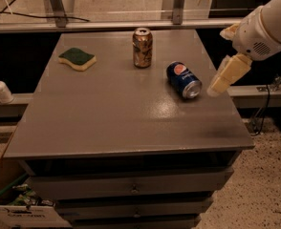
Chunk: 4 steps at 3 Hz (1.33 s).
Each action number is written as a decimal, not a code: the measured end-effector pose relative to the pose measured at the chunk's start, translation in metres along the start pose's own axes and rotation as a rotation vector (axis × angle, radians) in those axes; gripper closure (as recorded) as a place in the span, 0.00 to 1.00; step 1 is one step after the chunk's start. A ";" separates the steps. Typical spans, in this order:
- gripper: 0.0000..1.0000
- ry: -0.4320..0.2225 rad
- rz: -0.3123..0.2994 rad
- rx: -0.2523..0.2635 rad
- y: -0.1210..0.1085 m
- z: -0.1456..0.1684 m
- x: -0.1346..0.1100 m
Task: Pick orange can
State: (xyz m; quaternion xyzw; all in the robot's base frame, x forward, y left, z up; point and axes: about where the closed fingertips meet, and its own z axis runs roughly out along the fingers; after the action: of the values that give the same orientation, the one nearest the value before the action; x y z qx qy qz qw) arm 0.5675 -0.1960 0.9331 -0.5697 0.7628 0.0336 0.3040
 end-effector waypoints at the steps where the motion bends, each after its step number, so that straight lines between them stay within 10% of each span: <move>1: 0.00 -0.021 0.016 -0.006 0.000 0.005 -0.003; 4: 0.00 -0.199 0.144 -0.002 -0.045 0.081 -0.056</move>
Offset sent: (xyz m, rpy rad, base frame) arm 0.0483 0.0562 -0.0116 0.1685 -0.0438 0.0079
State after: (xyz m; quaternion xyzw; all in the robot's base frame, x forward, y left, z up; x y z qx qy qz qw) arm 0.6516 -0.1319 0.9089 -0.5076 0.7678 0.1124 0.3744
